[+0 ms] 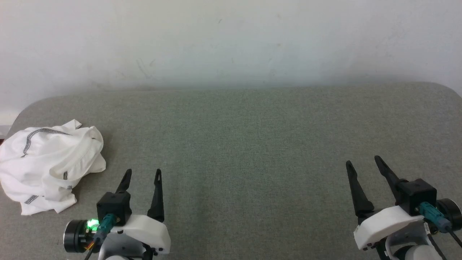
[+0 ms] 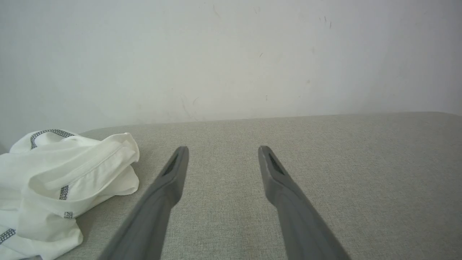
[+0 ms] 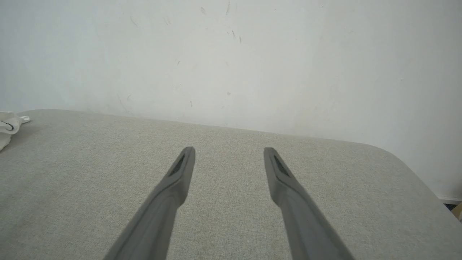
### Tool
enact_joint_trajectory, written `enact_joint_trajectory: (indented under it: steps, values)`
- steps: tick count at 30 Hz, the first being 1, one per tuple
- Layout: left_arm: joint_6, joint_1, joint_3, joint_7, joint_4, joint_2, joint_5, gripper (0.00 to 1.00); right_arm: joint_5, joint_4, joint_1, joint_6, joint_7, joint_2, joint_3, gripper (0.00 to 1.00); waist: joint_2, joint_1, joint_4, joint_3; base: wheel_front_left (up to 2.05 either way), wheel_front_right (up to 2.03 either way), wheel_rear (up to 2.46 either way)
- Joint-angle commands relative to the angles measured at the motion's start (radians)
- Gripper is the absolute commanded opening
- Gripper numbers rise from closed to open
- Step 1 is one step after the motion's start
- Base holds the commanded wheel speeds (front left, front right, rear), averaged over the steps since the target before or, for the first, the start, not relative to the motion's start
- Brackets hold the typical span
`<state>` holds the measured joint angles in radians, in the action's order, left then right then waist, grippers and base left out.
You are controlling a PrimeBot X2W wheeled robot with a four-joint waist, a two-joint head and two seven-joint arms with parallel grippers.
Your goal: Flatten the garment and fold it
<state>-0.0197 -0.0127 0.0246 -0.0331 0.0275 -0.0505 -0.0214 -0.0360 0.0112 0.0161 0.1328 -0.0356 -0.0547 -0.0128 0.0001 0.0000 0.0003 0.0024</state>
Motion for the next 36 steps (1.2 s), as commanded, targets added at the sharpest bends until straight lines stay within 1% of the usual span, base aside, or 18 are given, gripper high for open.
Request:
enact_joint_trajectory:
  steps: [1, 9, 15, 36]
  values:
    - [-0.007, 0.0, 0.004, -0.01, 0.006, 0.0, -0.009, 1.0, -0.007, 0.001, -0.001, 0.0, -0.008, 0.001, -0.003, 1.0, -0.0001, 0.0, 0.0, 0.0, 0.0, 0.0, 0.0]
    - [-0.013, 0.0, 0.012, -0.027, 0.013, 0.0, -0.019, 1.0, -0.015, -0.005, 0.0, 0.0, -0.025, 0.001, 0.004, 1.0, -0.0001, 0.0, 0.008, 0.0, 0.0, 0.0, 0.0]
    - [-0.019, -0.001, 0.017, -0.04, 0.017, 0.0, -0.024, 1.0, -0.023, -0.011, 0.005, -0.001, -0.038, 0.001, 0.017, 1.0, -0.0001, 0.0, 0.028, -0.001, 0.0, 0.0, 0.0]
    - [-0.037, -0.017, 0.024, -0.084, 0.024, 0.0, -0.031, 1.0, -0.059, -0.019, 0.013, -0.001, -0.081, 0.002, 0.041, 1.0, -0.0001, 0.0, 0.151, -0.007, 0.0, 0.0, 0.0]
